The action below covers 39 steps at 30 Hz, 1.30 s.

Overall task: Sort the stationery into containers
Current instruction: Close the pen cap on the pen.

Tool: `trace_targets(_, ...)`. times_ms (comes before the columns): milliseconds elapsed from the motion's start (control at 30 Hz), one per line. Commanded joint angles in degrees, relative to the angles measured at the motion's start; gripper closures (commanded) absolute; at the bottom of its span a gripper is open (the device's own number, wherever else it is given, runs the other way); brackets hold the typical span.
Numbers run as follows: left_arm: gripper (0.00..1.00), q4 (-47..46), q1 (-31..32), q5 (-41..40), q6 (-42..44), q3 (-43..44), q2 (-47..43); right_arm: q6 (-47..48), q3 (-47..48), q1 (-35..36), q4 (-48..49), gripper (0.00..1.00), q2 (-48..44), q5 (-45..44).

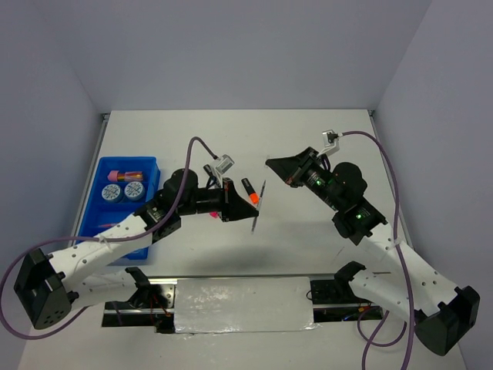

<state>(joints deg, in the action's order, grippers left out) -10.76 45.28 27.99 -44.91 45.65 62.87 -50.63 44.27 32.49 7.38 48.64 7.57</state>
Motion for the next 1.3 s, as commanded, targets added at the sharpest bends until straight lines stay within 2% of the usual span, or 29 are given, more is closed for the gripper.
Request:
trace_targets(0,1.00,-3.7,-1.4,2.2,1.5,1.9,-0.1,-0.1,0.0,0.5,3.4,1.00,0.2,1.5)
trace_targets(300,1.00,-4.7,-4.0,3.6,1.3,1.5,0.7,-0.6,-0.9,0.6,4.8,1.00,0.3,4.6)
trace_targets(1267,1.00,-6.7,-4.7,5.4,0.4,-0.6,1.5,0.5,1.4,1.0,4.3,1.00,2.6,2.5)
